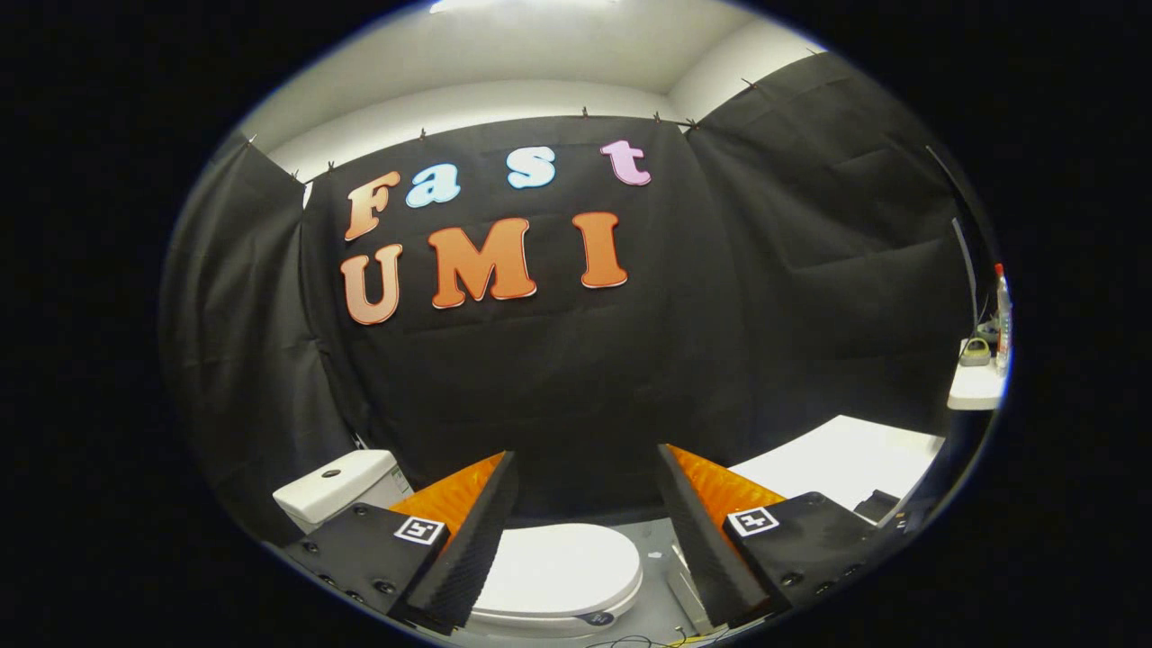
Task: Open the toilet lid.
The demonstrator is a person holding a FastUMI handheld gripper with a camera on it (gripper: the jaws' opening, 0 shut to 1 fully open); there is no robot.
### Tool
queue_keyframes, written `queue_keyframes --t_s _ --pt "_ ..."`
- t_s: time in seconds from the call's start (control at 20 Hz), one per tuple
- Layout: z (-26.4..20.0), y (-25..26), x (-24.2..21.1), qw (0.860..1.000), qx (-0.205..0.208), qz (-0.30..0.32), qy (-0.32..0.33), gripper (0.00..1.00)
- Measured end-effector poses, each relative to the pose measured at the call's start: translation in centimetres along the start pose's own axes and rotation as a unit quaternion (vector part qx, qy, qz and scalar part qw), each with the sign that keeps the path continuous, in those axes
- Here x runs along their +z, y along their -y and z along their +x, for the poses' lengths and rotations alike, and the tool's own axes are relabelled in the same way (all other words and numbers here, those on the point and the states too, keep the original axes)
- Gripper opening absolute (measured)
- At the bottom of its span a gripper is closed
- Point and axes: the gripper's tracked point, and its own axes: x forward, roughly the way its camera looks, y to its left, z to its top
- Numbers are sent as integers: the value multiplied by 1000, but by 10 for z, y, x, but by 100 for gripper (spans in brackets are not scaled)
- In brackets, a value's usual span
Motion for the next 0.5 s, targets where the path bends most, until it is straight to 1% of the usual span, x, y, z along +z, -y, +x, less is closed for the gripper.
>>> queue_keyframes --t_s 0.3,0.5 --pt "22 8 -72 998 5 48 -39 98" --pt "37 22 -128 993 -3 92 -76 99"
